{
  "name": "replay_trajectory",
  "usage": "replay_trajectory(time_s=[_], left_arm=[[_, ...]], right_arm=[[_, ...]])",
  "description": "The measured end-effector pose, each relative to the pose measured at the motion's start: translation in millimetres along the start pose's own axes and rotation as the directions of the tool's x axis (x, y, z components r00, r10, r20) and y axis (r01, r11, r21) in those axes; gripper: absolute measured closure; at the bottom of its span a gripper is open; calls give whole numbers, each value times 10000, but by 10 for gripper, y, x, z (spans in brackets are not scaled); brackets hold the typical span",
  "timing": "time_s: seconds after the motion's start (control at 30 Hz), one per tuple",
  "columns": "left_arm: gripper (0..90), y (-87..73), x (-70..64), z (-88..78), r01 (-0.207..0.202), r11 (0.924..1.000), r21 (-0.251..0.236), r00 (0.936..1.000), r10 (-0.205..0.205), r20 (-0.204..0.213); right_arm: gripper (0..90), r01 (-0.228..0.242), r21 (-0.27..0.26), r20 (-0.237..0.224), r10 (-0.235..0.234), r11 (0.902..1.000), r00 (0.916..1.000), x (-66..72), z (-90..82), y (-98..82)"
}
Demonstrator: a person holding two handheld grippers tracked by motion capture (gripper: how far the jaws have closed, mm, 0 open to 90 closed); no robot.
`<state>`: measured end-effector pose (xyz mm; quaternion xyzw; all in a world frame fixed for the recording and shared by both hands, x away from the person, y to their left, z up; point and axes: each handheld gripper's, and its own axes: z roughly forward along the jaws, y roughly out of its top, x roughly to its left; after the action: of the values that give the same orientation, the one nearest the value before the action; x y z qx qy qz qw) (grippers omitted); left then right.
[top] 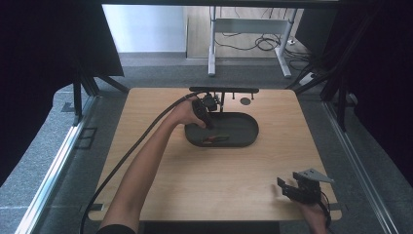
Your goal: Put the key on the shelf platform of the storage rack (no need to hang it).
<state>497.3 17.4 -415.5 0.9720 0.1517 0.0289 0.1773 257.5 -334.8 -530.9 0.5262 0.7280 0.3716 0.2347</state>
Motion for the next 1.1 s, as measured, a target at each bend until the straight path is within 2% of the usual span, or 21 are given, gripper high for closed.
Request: replay_trajectory(time_s=[0.4,0.67,0.83,1.1], left_arm=[[564,-31,-123,-218,-137,9993,-356,9999,135,-65],[555,-77,-271,-336,-301,9979,-569,9995,300,-26],[549,-155,-388,-390,-407,9967,-701,9992,409,13],[543,-376,-569,-460,-485,9952,-845,9988,490,38]], right_arm=[[299,70,-27,-26,-70,10000,10000,26,1,14],[298,110,-66,-16,-110,9999,9999,33,-5,28],[299,147,-41,-39,-147,9999,9999,45,10,34],[299,216,-3,-65,-216,9998,9997,67,22,43]])
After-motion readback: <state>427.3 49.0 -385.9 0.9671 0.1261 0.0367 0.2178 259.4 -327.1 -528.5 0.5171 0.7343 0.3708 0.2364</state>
